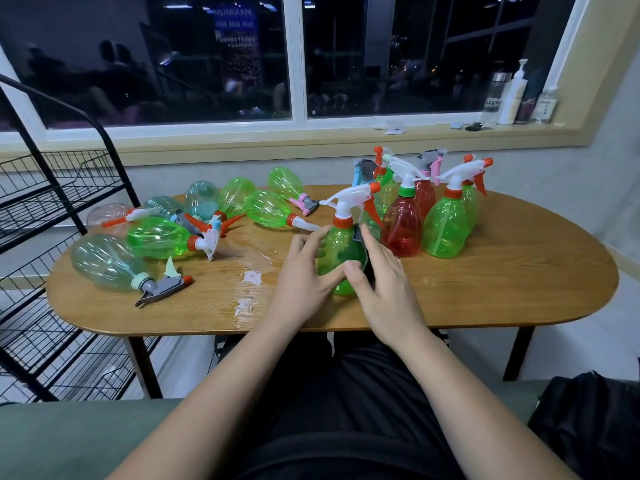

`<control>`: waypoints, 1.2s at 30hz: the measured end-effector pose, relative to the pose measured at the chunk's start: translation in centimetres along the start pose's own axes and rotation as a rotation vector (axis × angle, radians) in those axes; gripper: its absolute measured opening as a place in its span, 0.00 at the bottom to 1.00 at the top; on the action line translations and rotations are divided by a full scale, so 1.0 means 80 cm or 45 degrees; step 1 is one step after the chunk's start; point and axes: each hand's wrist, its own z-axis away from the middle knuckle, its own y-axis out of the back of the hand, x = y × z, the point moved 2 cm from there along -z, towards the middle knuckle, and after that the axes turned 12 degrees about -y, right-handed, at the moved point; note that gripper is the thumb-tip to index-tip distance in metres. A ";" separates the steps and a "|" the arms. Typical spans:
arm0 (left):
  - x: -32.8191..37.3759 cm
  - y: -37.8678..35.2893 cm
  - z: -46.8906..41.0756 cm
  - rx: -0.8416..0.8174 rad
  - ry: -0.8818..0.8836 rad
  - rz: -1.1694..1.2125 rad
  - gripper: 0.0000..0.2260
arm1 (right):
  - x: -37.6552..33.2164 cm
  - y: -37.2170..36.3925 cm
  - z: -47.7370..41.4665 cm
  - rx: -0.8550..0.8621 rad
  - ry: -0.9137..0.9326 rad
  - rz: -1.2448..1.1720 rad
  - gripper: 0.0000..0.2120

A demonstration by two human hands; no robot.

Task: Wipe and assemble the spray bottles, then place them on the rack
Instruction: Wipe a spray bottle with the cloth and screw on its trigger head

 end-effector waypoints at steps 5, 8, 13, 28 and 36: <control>0.002 0.001 0.001 -0.007 -0.037 0.010 0.35 | 0.001 0.001 0.004 -0.049 0.009 -0.110 0.34; 0.004 0.001 0.002 0.012 -0.045 0.006 0.35 | 0.003 0.001 0.003 -0.078 -0.045 -0.147 0.33; 0.005 0.001 0.004 0.079 0.004 0.084 0.32 | 0.007 0.002 -0.008 -0.079 -0.281 -0.091 0.18; 0.001 -0.001 0.000 0.040 -0.034 -0.049 0.36 | -0.008 0.001 0.009 -0.125 0.030 -0.121 0.29; 0.005 0.003 0.003 0.073 -0.034 -0.065 0.34 | -0.008 0.002 0.004 -0.130 -0.079 -0.023 0.31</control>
